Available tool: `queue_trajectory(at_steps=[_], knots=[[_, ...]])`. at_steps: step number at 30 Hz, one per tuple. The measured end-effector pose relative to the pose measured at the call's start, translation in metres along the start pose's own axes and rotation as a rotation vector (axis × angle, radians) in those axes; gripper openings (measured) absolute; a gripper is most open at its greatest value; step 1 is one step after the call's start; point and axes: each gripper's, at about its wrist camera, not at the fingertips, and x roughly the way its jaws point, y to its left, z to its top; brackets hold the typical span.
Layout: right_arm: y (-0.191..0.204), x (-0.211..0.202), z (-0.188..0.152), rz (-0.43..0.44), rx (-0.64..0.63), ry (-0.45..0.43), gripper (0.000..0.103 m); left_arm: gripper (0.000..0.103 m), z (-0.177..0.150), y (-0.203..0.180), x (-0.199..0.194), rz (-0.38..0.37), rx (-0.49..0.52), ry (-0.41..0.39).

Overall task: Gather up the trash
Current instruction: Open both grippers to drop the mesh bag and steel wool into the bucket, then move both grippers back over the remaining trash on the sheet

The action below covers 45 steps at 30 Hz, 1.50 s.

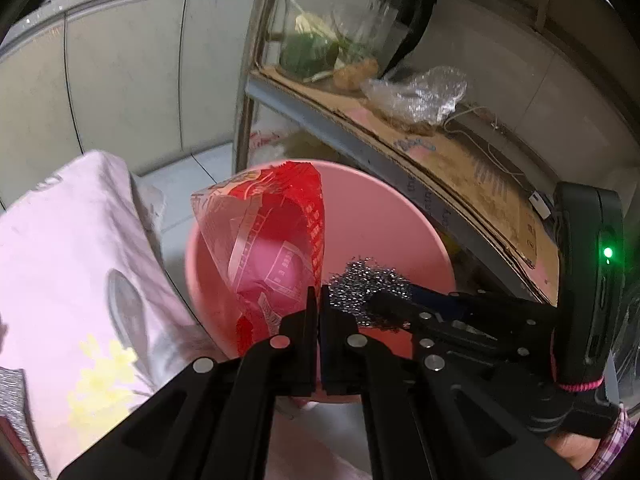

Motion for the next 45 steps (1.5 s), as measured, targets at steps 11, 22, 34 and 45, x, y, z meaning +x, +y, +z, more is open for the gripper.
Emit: queue_trajectory(at_steps=[11, 22, 34, 45], knots=[[0.006, 0.015, 0.000, -0.033, -0.039, 0.023, 0.020, 0.001, -0.010, 0.003, 0.030, 0.039, -0.025, 0.094], [0.003, 0.014, 0.000, -0.022, -0.029, 0.027, 0.027, 0.028, -0.008, 0.008, 0.017, 0.072, -0.050, 0.077], [0.008, -0.004, -0.001, -0.009, -0.028, 0.004, 0.039, 0.039, -0.005, 0.002, -0.018, 0.085, -0.032, 0.009], [0.038, -0.036, -0.004, 0.039, -0.080, -0.040, 0.039, 0.047, -0.014, 0.009, -0.067, 0.085, -0.049, -0.052]])
